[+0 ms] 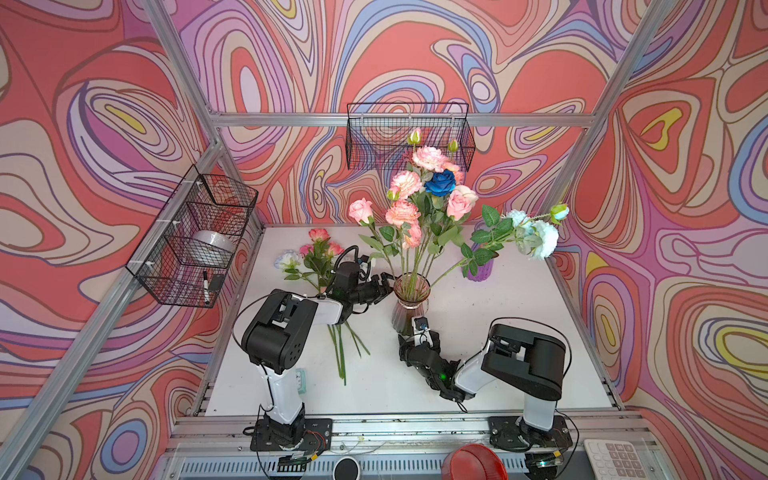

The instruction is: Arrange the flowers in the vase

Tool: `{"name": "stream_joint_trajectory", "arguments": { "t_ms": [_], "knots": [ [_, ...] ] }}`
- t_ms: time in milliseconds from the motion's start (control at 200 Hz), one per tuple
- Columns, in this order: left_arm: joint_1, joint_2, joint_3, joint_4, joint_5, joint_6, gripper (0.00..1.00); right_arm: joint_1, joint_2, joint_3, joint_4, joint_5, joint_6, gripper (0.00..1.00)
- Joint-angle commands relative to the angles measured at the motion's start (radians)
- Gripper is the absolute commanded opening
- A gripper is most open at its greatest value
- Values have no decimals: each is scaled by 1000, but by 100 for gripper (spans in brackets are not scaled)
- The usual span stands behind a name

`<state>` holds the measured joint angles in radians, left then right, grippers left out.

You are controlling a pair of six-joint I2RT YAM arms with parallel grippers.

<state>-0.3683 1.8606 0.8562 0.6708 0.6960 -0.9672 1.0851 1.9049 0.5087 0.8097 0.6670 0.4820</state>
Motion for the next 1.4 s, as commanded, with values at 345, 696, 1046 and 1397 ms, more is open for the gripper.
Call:
{"name": "stream_joint_trajectory", "arguments": {
  "t_ms": [345,696,1046,1397],
  "knots": [
    [39,-37,27,-38,-33,21,72,-70,114,35,-155,-170,-27,84],
    [25,55,-28,223,37,-82,73,-70,124,62,-179,-194,-50,85],
    [41,49,-28,205,36,-65,70,-69,135,105,-211,-183,-62,86],
    [64,10,-63,145,-15,-38,70,-69,156,145,-246,-174,-72,86]
  ]
}}
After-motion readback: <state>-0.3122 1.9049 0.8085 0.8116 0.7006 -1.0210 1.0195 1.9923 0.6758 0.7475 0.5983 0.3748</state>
